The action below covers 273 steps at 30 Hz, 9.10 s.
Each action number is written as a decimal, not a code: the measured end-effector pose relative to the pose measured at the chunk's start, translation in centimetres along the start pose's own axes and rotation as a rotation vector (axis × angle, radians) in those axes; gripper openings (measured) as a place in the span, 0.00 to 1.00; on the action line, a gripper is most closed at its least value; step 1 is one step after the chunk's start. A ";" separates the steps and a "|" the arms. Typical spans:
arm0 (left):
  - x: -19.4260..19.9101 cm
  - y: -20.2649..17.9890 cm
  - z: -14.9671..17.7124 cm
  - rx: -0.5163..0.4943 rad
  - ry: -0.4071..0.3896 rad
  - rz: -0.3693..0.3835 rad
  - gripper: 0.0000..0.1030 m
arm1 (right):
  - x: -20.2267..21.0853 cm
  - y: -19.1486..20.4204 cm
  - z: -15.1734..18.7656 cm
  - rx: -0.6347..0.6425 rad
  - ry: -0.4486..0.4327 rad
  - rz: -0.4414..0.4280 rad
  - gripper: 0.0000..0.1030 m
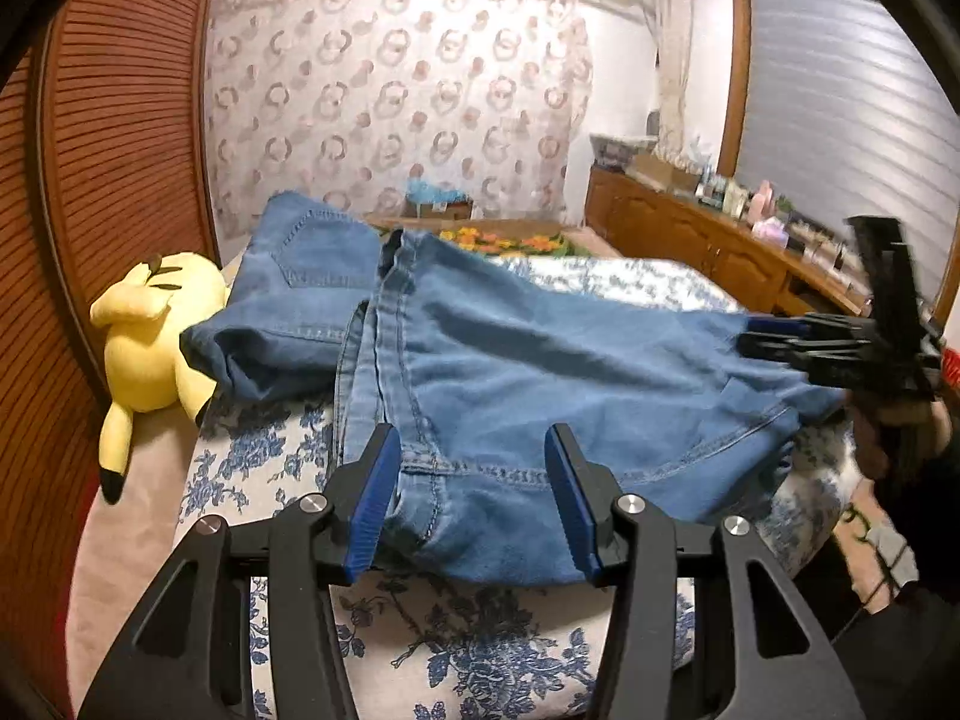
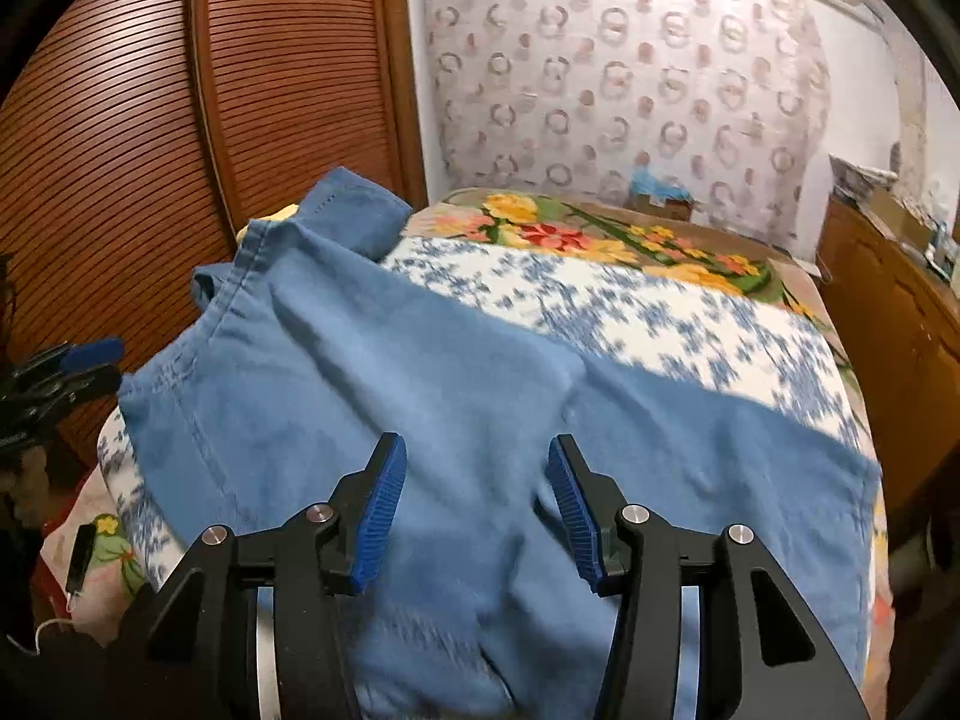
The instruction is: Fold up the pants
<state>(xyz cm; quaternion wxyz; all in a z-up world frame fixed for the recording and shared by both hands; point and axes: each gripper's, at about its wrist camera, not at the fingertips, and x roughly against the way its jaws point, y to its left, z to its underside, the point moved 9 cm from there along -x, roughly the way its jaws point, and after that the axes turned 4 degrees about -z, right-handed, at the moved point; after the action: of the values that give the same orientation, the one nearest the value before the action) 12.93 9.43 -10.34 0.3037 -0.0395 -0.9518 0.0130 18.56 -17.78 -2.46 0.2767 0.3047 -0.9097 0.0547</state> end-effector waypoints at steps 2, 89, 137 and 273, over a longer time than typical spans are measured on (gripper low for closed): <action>-1.0 0.2 0.6 -0.002 0.032 -0.015 0.51 | 0.7 -0.8 0.5 -0.012 -0.001 0.011 0.50; -7.2 -11.4 2.3 -0.085 0.172 0.098 0.77 | 13.7 -14.5 13.8 -0.318 0.070 0.305 0.51; -2.9 -3.3 1.0 0.051 0.075 0.015 0.77 | 4.4 7.3 -8.5 0.203 -0.209 -0.169 0.08; -8.7 4.1 -5.7 -0.008 0.112 -0.111 0.27 | 1.9 2.9 0.6 -0.096 0.078 -0.039 0.59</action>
<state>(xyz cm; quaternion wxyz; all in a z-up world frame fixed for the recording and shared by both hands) 23.61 12.84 -10.88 0.3568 0.0116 -0.9341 -0.0101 15.36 -16.63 -1.72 0.3273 0.3063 -0.8937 0.0176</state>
